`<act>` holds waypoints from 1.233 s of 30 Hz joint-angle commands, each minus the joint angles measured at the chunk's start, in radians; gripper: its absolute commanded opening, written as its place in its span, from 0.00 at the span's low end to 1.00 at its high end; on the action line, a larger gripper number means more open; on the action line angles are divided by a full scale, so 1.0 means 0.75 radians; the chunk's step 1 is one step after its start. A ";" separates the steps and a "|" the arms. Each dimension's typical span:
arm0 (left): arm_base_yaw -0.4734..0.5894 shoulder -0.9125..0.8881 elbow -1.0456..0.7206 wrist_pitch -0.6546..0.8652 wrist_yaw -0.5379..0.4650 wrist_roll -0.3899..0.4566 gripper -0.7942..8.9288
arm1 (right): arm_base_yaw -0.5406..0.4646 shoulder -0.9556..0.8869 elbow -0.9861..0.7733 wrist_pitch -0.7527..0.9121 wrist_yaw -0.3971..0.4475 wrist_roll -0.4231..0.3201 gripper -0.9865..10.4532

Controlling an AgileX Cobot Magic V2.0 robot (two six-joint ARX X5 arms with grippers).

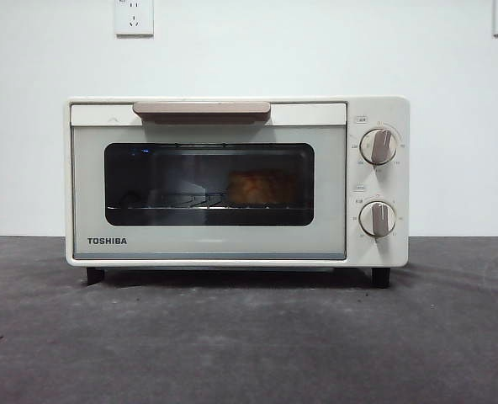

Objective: The left arm flap open the oven, the right arm pick bread and place it into oven, the left arm flap close the oven

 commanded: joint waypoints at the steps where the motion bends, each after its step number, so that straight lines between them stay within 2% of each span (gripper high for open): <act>1: 0.002 -0.001 -0.027 0.016 -0.004 0.016 0.10 | -0.159 -0.074 -0.217 0.267 0.007 -0.093 0.10; 3: 0.002 -0.001 -0.027 0.016 -0.004 0.016 0.10 | -0.274 -0.142 -0.383 0.456 -0.007 -0.102 0.10; 7: 0.002 -0.001 -0.027 0.016 -0.004 0.016 0.10 | -0.466 -0.260 -0.659 0.662 -0.156 -0.119 0.10; 11: 0.002 -0.001 -0.027 0.016 -0.004 0.016 0.10 | -0.569 -0.345 -0.817 0.699 -0.240 -0.233 0.10; 15: 0.002 -0.001 -0.027 0.016 -0.004 0.016 0.10 | -0.612 -0.407 -0.874 0.678 -0.368 -0.361 0.10; 17: 0.002 -0.001 -0.027 0.016 -0.004 0.016 0.10 | -0.630 -0.430 -0.885 0.671 -0.417 -0.393 0.10; 21: 0.002 -0.001 -0.027 0.016 -0.004 0.016 0.10 | -0.656 -0.493 -0.894 0.593 -0.412 -0.376 0.10; 37: 0.002 -0.001 -0.027 0.016 -0.004 0.016 0.10 | -0.677 -0.500 -0.941 0.632 -0.413 -0.362 0.10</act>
